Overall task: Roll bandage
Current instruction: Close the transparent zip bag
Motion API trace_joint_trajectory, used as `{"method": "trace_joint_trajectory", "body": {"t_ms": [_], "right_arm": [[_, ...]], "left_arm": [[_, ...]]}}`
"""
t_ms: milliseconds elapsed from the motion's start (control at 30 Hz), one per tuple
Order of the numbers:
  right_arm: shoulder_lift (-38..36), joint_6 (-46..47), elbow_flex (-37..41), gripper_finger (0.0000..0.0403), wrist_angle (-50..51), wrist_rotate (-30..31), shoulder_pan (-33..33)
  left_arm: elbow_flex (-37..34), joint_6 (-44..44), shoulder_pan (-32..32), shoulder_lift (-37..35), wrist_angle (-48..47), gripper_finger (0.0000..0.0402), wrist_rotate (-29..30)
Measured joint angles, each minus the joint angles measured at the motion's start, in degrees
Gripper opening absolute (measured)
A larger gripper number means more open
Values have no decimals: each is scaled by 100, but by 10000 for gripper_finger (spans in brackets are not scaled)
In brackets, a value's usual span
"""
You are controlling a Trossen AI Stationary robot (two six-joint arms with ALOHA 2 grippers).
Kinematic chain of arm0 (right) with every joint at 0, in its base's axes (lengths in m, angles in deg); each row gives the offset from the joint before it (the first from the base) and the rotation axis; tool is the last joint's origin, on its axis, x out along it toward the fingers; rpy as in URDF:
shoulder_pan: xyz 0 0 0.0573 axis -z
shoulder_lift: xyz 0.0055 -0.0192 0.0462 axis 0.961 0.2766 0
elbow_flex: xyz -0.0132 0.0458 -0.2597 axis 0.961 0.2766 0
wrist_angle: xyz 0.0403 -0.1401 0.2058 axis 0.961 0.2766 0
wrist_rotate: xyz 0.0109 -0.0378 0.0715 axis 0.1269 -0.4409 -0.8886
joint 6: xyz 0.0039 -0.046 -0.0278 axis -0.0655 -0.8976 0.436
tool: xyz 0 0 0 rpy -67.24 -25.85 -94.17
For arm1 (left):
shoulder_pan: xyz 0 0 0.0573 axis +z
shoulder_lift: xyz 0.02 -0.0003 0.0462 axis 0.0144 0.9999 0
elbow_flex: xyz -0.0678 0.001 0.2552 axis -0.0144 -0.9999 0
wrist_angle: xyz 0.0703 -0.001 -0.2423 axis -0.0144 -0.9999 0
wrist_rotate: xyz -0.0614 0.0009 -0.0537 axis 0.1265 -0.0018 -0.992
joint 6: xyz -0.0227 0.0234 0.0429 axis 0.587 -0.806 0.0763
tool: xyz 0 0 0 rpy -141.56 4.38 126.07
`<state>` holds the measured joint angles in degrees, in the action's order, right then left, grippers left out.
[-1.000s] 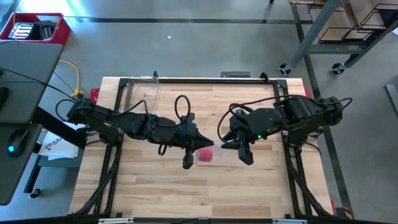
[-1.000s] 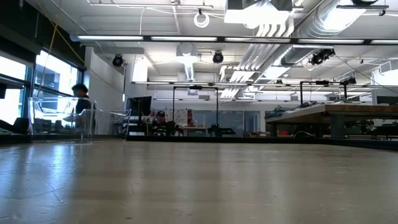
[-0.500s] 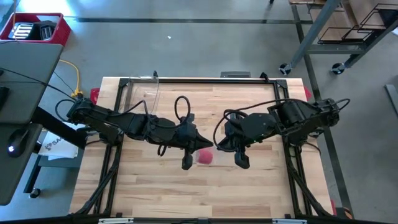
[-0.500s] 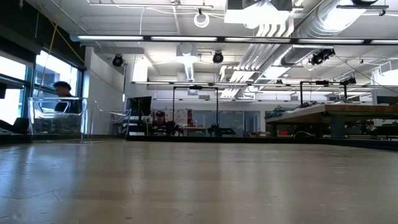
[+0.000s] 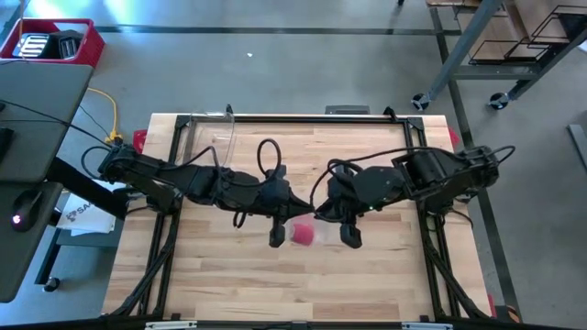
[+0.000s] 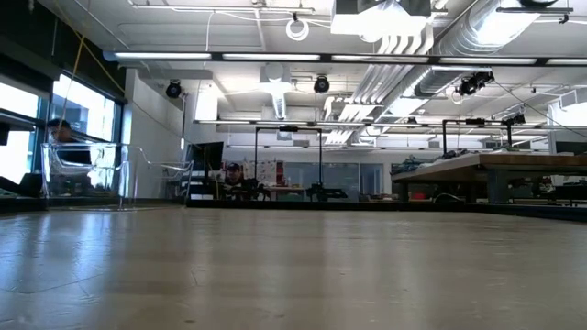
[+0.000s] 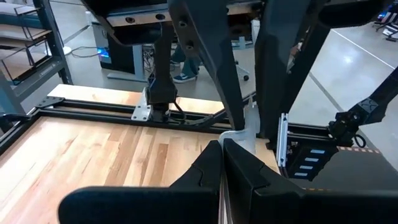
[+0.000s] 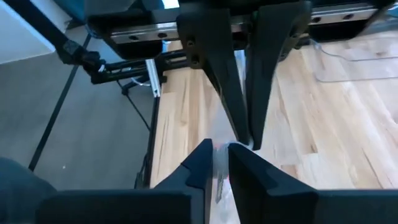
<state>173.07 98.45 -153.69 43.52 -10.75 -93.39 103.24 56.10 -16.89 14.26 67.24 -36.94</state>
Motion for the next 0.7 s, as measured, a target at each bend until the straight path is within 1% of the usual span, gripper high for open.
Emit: {"method": "trace_joint_trajectory", "body": {"t_ms": [100, 233, 333, 400, 533, 633, 700], "right_arm": [[-51, 93, 0, 67, 57, 173, 4], [-192, 267, 0, 115, 155, 446, 37], [-300, 412, -2, 144, 260, 465, 38], [-318, 467, -4, 154, 409, 459, 27], [-287, 298, -2, 151, 565, 456, -169], [-268, 212, -2, 129, 537, 456, -307], [-241, 205, -2, 108, 541, 585, -378]], "left_arm": [[0, 1, 4, 4, -24, 1, -1], [0, 3, -6, 22, -23, 1, -59], [0, 9, -6, 22, -17, 1, -56], [0, 9, -5, 22, -24, 1, -46], [0, 18, -2, 20, -22, 1, -44], [0, 64, -2, 20, -26, 1, -45], [0, 63, -4, 18, -24, 1, -44]]}}
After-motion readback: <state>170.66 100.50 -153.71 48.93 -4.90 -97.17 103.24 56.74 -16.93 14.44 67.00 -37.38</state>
